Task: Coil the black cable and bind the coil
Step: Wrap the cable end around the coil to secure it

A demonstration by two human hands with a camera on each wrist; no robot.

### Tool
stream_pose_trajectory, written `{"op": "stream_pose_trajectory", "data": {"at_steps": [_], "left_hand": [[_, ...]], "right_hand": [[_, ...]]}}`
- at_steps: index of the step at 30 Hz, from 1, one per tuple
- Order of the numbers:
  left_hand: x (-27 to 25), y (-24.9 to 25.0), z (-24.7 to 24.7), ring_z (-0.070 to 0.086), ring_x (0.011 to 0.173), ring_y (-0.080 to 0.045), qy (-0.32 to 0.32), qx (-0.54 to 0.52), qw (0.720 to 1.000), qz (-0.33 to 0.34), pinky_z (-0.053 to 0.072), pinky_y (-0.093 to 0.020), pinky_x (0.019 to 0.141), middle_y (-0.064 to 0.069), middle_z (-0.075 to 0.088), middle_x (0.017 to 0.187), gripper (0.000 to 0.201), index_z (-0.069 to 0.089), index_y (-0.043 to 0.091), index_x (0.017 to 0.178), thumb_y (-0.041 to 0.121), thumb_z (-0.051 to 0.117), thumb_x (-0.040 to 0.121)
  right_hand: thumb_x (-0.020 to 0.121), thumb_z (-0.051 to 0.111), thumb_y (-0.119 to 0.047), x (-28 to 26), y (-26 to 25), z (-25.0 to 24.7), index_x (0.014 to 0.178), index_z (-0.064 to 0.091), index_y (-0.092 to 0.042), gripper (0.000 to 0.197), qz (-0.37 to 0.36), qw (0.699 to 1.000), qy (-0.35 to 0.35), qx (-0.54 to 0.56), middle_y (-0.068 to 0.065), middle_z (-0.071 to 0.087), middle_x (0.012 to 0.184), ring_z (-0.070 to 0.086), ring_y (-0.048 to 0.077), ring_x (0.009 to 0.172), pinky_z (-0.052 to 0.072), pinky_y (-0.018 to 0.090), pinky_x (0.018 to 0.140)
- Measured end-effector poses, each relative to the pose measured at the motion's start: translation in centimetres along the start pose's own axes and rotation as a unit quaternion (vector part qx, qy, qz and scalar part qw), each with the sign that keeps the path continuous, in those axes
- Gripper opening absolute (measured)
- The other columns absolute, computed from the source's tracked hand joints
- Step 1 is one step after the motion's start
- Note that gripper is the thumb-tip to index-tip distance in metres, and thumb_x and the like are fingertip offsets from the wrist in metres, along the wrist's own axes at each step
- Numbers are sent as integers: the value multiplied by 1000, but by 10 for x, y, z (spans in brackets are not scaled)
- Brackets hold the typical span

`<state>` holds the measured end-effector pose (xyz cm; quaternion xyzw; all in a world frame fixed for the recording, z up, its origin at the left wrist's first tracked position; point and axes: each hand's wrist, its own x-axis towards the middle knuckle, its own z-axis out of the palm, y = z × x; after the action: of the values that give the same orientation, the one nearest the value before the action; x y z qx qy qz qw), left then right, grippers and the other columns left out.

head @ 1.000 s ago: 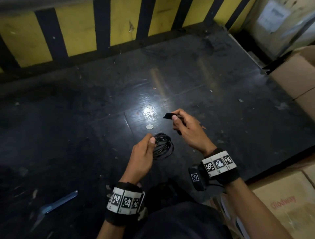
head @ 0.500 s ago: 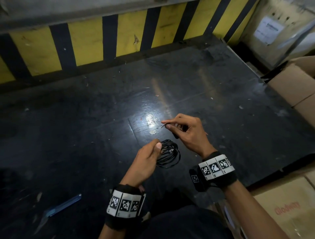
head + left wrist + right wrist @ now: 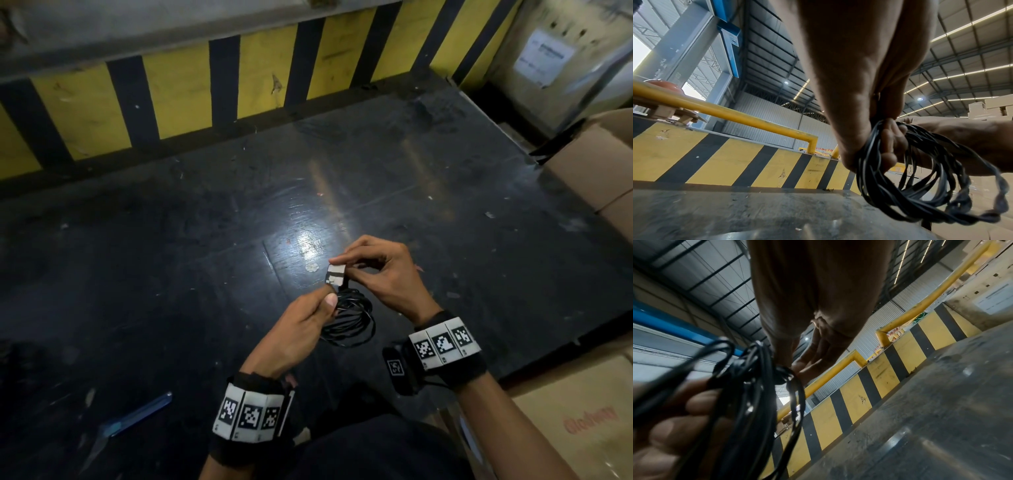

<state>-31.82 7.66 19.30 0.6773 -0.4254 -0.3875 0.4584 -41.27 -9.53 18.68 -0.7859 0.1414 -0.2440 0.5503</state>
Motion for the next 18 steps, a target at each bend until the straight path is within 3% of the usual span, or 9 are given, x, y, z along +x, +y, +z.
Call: {"op": "stream_pose_trajectory", "data": {"at_steps": [2,6,11,13,14,16,18], "left_hand": [[0,3,1,41,63,2,-4,-7,1000,-1,36,-14,62,11,46,70,35,48,-1,81,20,38,107],[-1,8,3,45,59,7,-6,-23,1000,-18,37,-8,61,22,52,61,33,48,14,75,12,37,106],[1,7,3,43,62,3,15,-50,998,-42,36,-12,61,4,47,73,37,52,-10,86,19,40,106],[2,9,5,44,63,1,16,-44,998,-40,36,-13,61,3,49,73,37,53,-10,87,19,41,106],[3,11,6,44,63,-1,17,-41,998,-35,36,-15,62,4,49,72,37,53,-10,86,19,41,106],[3,15,8,43,64,-2,23,-40,999,-27,36,-17,62,5,48,70,38,51,-9,84,21,42,106],[4,18,8,43,67,-6,27,-39,999,-22,37,-24,65,2,46,71,43,49,-9,85,29,42,104]], "right_hand": [[81,79,1,-1,-2,-2,95,81,-5,16,18,1000,-1,11,11,75,88,73,28,81,57,29,74],[81,81,-6,-10,-13,-7,96,81,-7,15,56,998,-11,39,10,79,88,73,32,83,56,35,73],[85,78,-12,-24,-20,-12,94,80,-7,11,82,996,-5,30,8,80,85,75,32,83,57,44,81],[87,77,-13,-27,-21,-12,92,79,-8,7,76,997,12,12,7,80,82,76,26,79,59,36,78],[87,77,-12,-28,-22,-12,91,79,-8,7,72,997,23,-2,6,80,81,76,23,77,58,25,78],[85,78,-10,-30,-28,-11,90,80,-8,6,69,996,36,-45,7,80,79,74,17,73,44,-1,80],[84,79,-9,-31,-34,-10,87,80,-6,4,77,994,34,-69,10,79,76,71,18,71,31,-13,79]]}}
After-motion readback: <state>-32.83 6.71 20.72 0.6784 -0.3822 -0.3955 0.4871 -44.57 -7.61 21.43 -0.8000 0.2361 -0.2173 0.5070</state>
